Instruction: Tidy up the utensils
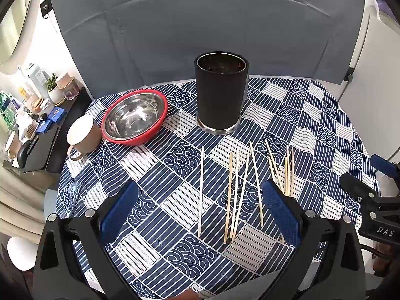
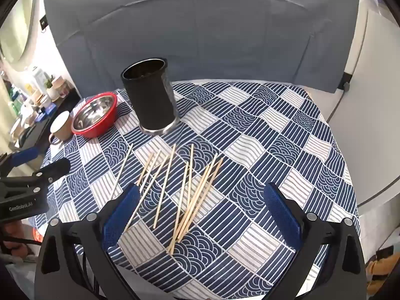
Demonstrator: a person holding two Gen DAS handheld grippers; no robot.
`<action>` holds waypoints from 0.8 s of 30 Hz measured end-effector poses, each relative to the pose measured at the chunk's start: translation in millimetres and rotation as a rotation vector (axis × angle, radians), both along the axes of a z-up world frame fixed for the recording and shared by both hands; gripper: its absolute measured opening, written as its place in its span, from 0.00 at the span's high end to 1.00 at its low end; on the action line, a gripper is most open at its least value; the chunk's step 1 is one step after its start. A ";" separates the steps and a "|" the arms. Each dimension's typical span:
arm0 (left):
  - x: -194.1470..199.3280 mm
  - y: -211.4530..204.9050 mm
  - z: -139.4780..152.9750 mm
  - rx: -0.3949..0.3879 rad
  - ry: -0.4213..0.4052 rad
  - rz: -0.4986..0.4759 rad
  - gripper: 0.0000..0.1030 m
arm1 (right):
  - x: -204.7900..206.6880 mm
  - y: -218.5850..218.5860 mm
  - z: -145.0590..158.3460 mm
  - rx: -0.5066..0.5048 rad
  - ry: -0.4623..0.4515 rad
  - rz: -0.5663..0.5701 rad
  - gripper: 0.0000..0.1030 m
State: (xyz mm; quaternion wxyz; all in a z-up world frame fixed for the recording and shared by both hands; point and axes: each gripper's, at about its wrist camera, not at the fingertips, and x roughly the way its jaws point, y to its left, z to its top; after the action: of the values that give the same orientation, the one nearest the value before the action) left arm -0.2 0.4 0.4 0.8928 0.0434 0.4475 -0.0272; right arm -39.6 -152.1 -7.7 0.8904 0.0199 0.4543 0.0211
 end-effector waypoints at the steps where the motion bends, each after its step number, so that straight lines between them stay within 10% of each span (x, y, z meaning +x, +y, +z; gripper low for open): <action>1: -0.1 0.2 0.1 -0.001 0.000 0.000 0.06 | 0.7 0.2 -0.7 -0.001 0.011 0.001 0.08; 24: -0.9 0.7 -4.4 0.011 0.016 0.003 0.06 | 2.9 0.2 -3.3 -0.002 0.019 0.002 0.08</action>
State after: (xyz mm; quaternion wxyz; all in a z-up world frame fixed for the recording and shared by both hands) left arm -1.1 1.2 -4.0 0.8890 0.0473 0.4549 -0.0238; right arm -36.7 -151.8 -11.1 0.8861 0.0187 0.4626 0.0215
